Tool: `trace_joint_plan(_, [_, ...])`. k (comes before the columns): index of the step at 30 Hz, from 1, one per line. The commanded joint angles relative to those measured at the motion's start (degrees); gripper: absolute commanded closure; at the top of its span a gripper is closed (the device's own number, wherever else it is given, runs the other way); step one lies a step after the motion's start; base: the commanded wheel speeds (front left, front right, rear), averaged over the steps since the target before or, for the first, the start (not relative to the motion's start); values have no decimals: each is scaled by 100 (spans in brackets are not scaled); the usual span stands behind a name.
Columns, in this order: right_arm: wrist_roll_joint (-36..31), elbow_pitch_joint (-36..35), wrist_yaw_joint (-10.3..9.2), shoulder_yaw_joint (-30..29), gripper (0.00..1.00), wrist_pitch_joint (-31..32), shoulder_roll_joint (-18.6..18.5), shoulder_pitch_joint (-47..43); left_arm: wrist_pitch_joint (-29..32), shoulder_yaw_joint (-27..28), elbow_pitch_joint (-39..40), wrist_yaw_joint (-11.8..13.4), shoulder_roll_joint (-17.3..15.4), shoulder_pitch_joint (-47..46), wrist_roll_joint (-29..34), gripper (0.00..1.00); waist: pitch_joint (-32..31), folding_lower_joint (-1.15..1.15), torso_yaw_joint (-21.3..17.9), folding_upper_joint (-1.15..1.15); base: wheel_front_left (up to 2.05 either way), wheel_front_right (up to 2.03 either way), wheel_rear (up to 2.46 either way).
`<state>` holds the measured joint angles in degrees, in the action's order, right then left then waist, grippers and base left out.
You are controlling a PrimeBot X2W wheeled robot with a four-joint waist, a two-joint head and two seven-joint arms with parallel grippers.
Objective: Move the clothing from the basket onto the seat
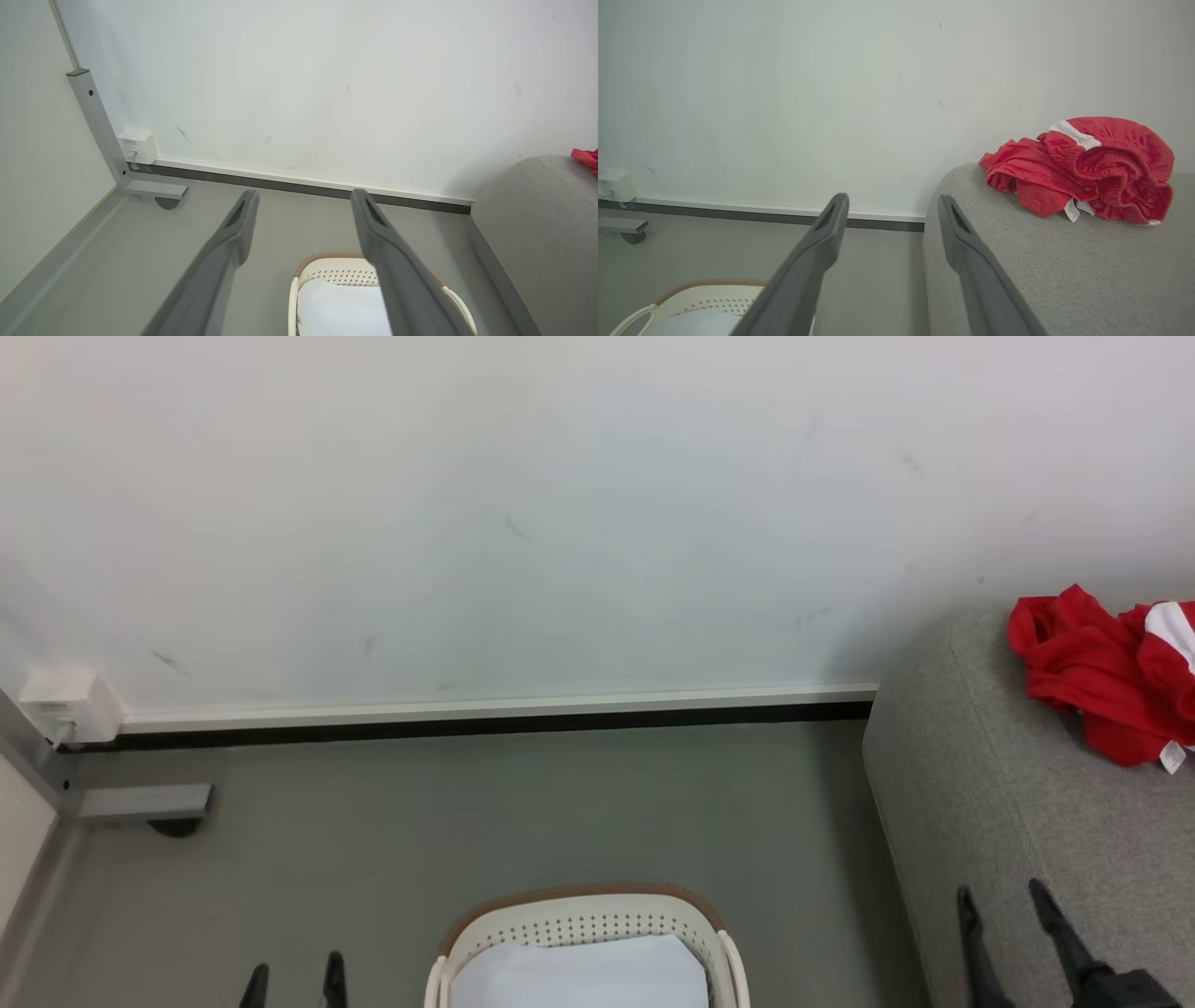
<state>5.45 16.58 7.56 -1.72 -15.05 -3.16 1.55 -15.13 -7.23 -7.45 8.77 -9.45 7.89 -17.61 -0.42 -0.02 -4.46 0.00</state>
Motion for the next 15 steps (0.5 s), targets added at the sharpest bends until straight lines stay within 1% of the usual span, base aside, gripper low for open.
trace_joint_plan(1, [83,9,-15,135,0,-17,32,-191,-1,123,-38,-33,41,146,122,0,-111,2,52,0,0,0,0])
trace_joint_plan(5, [67,40,-15,397,0,-18,17,-363,-1,299,-91,-169,149,283,196,0,-203,2,81,0,0,0,0])
trace_joint_plan(8, [146,20,-15,379,0,-18,20,-409,-2,383,-121,-314,244,307,254,0,-217,2,104,0,0,0,0])
trace_joint_plan(9, [169,8,-15,365,0,-18,19,-419,-2,402,-123,-368,257,301,277,0,-213,2,109,0,0,0,0])
trace_joint_plan(10, [169,8,-15,365,0,-18,19,-419,-2,402,-123,-368,257,301,277,0,-213,2,109,0,0,0,0])
trace_joint_plan(15, [138,7,-15,395,0,-17,22,-416,-2,472,-137,-605,331,234,413,0,-183,2,95,0,0,0,0])
